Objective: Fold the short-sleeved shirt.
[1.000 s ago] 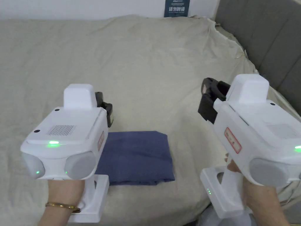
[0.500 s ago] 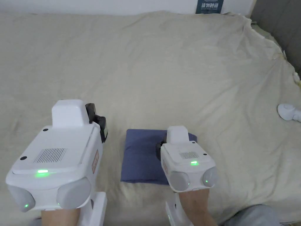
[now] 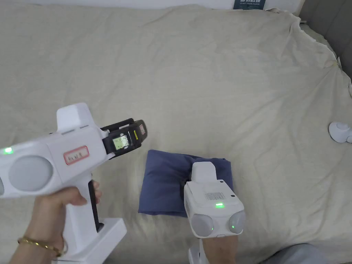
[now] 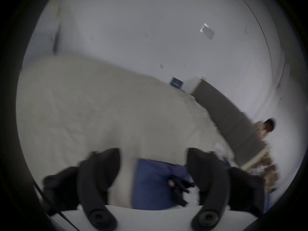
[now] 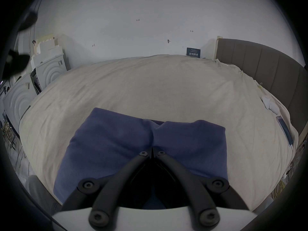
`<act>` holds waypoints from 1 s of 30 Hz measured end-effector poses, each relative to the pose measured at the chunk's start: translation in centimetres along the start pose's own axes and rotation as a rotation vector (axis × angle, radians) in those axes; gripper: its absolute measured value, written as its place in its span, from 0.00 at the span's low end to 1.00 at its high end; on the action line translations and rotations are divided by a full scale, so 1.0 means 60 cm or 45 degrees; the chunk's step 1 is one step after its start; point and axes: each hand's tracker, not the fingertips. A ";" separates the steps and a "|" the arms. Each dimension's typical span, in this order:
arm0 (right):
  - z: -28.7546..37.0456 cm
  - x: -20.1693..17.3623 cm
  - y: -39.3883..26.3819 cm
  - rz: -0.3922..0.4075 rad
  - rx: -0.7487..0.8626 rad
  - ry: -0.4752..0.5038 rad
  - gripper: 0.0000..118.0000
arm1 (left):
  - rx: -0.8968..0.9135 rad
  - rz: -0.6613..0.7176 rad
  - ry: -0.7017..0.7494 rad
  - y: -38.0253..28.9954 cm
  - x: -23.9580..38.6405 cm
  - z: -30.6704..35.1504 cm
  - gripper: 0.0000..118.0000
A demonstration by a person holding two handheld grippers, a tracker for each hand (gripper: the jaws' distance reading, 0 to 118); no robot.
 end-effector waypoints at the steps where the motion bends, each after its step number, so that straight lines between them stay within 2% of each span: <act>1: 0.000 0.002 0.002 -0.008 -0.006 0.006 0.00 | -0.066 0.055 -0.070 0.007 -0.017 -0.016 0.84; 4: 0.000 0.004 0.003 -0.041 -0.020 0.014 0.00 | -0.258 0.075 -0.167 0.014 -0.059 -0.065 0.87; 8: 0.002 0.005 0.004 -0.036 -0.025 0.018 0.00 | -0.561 0.320 -0.257 -0.004 -0.129 -0.140 0.89; 10: 0.003 0.006 0.004 -0.043 -0.027 0.023 0.00 | -0.619 0.354 -0.355 -0.025 -0.156 -0.162 0.89; 13: 0.002 0.009 0.005 -0.057 -0.032 0.030 0.00 | -0.754 0.410 -0.385 -0.054 -0.181 -0.197 0.89; 15: 0.003 0.010 0.005 -0.062 -0.035 0.033 0.00 | -0.773 0.392 -0.317 -0.069 -0.187 -0.215 0.88; 16: 0.002 0.011 0.006 -0.065 -0.037 0.036 0.00 | -0.759 0.401 -0.340 -0.074 -0.193 -0.220 0.89; 18: 0.002 0.012 0.005 -0.064 -0.036 0.040 0.00 | -0.679 0.477 -0.523 -0.074 -0.199 -0.215 0.88; 20: 0.001 0.012 0.005 -0.057 -0.035 0.043 0.00 | -0.741 0.495 -0.500 -0.082 -0.204 -0.229 0.86; 23: 0.001 0.015 0.005 -0.074 -0.037 0.051 0.00 | -0.755 0.527 -0.551 -0.085 -0.198 -0.243 0.68; 25: 0.001 0.016 0.006 -0.080 -0.040 0.055 0.00 | -0.809 0.476 -0.498 -0.092 -0.190 -0.256 0.46; 26: 0.001 0.016 0.006 -0.080 -0.042 0.057 0.00 | -0.812 0.443 -0.477 -0.095 -0.187 -0.258 0.38; 27: 0.001 0.017 0.006 -0.079 -0.043 0.059 0.00 | -0.810 0.433 -0.462 -0.095 -0.184 -0.258 0.32; 30: -0.001 0.019 0.006 -0.087 -0.047 0.069 0.00 | -0.800 0.457 -0.445 -0.096 -0.181 -0.251 0.26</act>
